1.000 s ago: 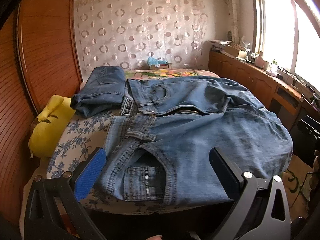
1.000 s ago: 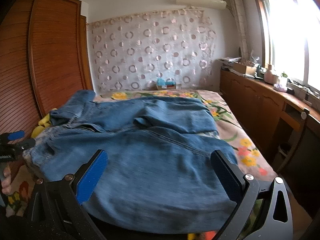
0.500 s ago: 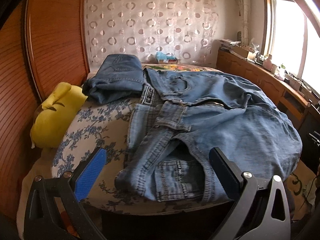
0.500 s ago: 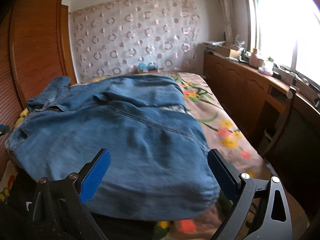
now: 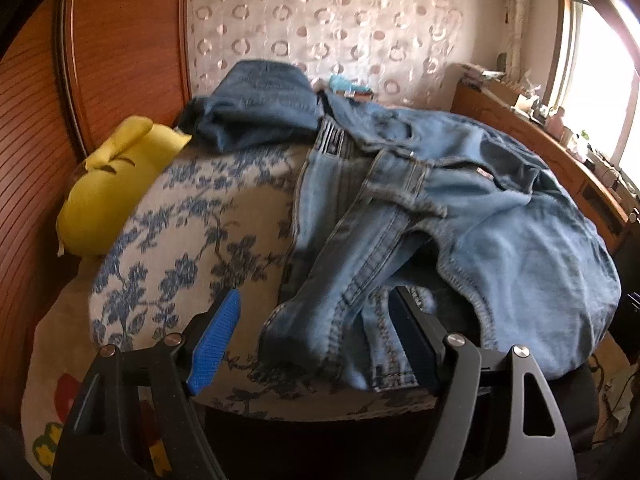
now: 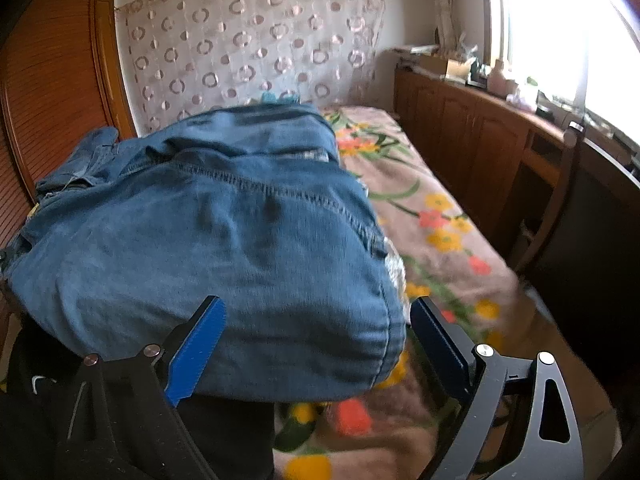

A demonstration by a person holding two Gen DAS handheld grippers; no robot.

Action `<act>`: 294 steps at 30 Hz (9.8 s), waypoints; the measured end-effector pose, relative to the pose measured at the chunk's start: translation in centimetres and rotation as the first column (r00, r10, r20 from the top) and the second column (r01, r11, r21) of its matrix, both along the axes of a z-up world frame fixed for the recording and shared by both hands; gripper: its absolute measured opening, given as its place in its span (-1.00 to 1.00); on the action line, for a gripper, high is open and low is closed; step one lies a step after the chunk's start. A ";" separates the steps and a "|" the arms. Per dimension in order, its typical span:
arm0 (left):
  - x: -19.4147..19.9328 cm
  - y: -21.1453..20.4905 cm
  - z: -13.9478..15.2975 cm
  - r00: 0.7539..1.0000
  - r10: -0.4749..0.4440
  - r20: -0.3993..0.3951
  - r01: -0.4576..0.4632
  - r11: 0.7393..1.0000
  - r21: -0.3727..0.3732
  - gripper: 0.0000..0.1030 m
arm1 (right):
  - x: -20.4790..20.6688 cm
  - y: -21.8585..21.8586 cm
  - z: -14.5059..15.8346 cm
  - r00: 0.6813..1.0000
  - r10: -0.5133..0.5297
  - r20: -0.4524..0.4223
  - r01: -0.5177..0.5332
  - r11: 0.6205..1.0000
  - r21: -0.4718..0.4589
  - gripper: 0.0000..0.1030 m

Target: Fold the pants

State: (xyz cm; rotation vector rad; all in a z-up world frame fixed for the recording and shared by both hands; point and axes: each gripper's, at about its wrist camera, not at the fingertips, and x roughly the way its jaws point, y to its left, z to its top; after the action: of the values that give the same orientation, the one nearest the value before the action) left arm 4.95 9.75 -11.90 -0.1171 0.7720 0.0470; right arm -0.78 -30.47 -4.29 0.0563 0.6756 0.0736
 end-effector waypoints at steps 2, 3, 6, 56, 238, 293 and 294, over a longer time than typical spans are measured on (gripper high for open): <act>-0.1 0.0 -0.2 1.000 -0.004 -0.005 0.004 1.000 -0.003 0.50 | 0.0 0.3 0.2 1.000 0.009 -0.022 -0.009 1.000 0.012 0.72; -0.1 -0.1 -0.2 1.000 -0.006 -0.006 0.006 1.000 -0.001 0.50 | -0.1 0.3 0.3 0.999 0.015 -0.029 -0.015 1.000 0.021 0.69; -0.1 -0.2 -0.5 1.000 -0.010 -0.014 0.010 1.000 0.002 0.50 | -0.4 0.0 0.5 0.999 0.027 -0.043 -0.025 0.999 0.049 0.61; -1.4 0.4 -0.4 0.998 -0.050 0.029 0.050 0.998 -0.029 -0.36 | -1.8 -9.2 5.9 0.971 0.164 0.174 -0.195 0.964 0.182 -0.89; -2.3 6.3 7.4 0.990 -0.070 0.126 0.066 0.997 0.040 -0.95 | -0.4 -0.9 7.6 0.849 0.528 -0.005 -0.526 0.847 0.079 -0.43; 2.4 -6.8 3.6 0.952 -0.289 0.103 0.288 0.957 0.025 0.46 | 5.3 -11.1 5.9 0.980 0.189 -0.056 -0.190 0.982 -0.010 -0.25; 2.4 -6.8 3.3 0.953 -0.287 0.097 0.285 0.958 0.028 0.46 | 5.0 -11.4 5.1 0.979 0.190 -0.069 -0.191 0.982 -0.001 -0.24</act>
State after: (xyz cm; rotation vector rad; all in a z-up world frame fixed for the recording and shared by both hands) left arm 7.38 2.95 -8.56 0.0065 0.6822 -0.2279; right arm 4.22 -41.87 0.80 -0.0140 0.7490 0.2544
